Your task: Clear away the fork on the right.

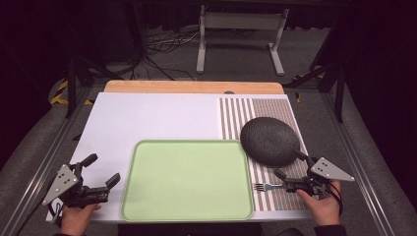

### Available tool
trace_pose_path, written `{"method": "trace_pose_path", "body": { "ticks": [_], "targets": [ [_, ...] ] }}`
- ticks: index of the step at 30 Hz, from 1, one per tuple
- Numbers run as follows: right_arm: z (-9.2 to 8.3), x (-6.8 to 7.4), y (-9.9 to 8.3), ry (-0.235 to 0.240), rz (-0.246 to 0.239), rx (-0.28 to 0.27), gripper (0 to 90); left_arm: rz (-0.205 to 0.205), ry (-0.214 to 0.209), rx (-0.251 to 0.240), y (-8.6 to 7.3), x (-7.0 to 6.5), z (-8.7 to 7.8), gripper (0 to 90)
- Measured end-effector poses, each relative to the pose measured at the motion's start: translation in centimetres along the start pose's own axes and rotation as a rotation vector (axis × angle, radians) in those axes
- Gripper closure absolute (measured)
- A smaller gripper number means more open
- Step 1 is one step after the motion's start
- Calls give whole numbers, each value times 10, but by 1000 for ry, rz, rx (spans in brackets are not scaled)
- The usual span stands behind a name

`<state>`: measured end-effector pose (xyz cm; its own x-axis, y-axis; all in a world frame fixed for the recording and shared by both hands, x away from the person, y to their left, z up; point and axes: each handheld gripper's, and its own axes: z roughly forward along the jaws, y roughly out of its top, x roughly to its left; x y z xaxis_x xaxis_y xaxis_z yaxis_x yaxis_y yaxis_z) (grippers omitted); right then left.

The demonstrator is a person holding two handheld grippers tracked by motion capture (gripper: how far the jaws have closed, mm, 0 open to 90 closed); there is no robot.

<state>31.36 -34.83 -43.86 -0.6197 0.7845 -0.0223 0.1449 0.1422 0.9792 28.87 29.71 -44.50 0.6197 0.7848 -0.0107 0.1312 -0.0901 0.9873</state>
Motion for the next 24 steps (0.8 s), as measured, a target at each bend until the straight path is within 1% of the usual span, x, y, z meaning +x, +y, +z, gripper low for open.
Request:
{"method": "trace_pose_path", "body": {
  "ticks": [12,24],
  "targets": [
    [-1,0,0,0,11,7,30,-2,-1,3,0,1,0,3],
    [-2,0,0,2,7,8,30,-4,2,1,0,1,0,3]
  ]
}}
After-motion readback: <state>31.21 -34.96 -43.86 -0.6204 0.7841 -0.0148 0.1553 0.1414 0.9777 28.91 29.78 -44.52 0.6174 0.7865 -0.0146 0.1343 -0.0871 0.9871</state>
